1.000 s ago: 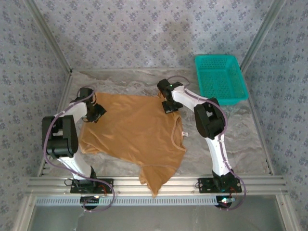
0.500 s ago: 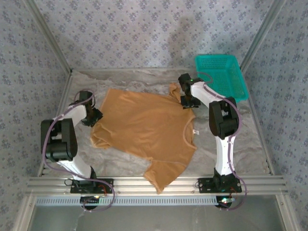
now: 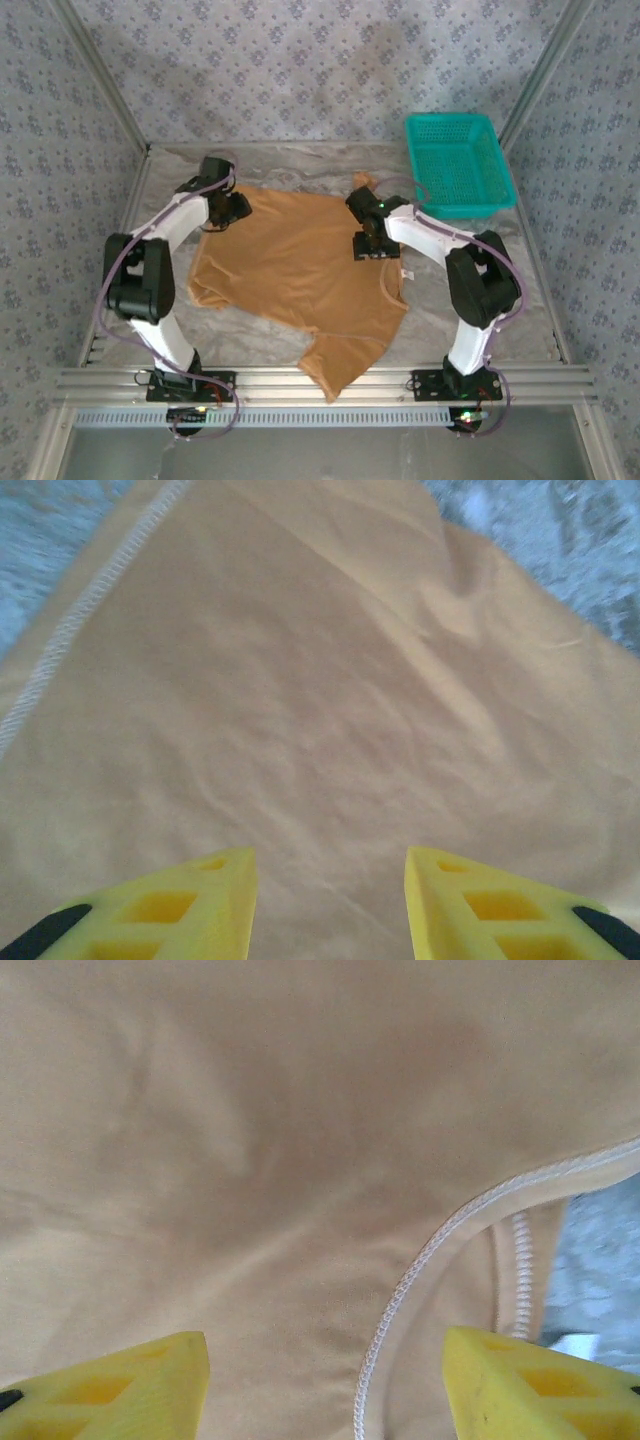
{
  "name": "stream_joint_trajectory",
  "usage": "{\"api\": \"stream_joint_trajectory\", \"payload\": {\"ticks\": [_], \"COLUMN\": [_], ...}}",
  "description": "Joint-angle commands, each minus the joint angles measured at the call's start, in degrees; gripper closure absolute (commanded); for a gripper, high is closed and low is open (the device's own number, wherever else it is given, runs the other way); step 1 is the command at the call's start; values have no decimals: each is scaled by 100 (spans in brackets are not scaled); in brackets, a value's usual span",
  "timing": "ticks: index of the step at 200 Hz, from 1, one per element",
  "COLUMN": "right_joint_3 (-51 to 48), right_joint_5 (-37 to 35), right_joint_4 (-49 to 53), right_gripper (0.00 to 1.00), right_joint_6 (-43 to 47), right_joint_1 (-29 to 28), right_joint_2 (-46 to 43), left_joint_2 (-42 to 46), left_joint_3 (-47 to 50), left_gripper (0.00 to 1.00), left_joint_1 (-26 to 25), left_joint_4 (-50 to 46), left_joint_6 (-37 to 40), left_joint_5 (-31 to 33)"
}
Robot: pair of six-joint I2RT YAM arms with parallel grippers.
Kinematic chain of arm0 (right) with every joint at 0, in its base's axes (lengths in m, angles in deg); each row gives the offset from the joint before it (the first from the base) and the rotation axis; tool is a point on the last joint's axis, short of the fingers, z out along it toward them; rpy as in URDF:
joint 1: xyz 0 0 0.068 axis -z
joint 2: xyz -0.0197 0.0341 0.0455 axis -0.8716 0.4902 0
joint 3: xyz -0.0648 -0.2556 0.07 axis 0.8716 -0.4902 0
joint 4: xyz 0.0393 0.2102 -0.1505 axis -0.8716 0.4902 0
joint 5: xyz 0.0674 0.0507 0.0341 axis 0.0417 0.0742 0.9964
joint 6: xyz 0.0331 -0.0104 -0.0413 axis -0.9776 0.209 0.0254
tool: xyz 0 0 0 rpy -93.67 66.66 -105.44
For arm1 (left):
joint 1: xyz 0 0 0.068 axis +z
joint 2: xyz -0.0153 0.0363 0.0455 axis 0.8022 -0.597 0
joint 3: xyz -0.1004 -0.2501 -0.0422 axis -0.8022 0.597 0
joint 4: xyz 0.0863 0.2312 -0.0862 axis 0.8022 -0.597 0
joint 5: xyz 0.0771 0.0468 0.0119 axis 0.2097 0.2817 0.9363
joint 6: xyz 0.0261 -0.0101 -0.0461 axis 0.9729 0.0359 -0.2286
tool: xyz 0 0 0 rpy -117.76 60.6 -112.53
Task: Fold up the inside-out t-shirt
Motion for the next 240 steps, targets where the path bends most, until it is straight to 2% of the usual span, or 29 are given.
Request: {"api": "stream_joint_trajectory", "payload": {"ticks": [1,30,53,70,87,107,126,139,157,174,205,240], "right_joint_3": [-183,134,837,1603,2909,5082,7192,8001,7973,7784,6786,4605], "right_joint_5": [448,575,514,583,817,1087,1519,1973,2417,2395,2045,1750], "right_joint_4": [-507,-760,-774,-799,-522,322,924,814,352,420,664,367], "right_gripper": [37,40,42,43,43,41,39,35,29,29,27,28], "right_joint_6": [-388,-395,-350,-370,-316,-110,98,207,290,427,537,537], "right_joint_1": [166,331,382,404,390,306,294,303,361,451,716,873], "right_joint_2": [311,897,1514,2201,3097,4277,5221,5465,5194,4757,3616,2130], "left_joint_2": [-376,-286,-32,248,573,971,1200,1179,946,839,1124,1205], "left_joint_3": [-60,378,875,1436,2153,2938,3302,3260,2777,2184,1428,833], "left_gripper": [58,58,58,58,59,60,60,60,61,61,61,60], "left_joint_1": [10,36,46,14,-174,-879,-1939,-2694,-3405,-3531,-3010,-2079], "left_joint_4": [-192,-46,-13,144,484,1045,1624,2031,2245,1821,911,376], "left_joint_6": [144,109,28,-203,-619,-1259,-2088,-2550,-2757,-2486,-1810,-1261], "left_joint_5": [-382,-359,-476,-727,-1075,-1313,-1331,-1279,-1325,-1321,-1083,-1030]}}
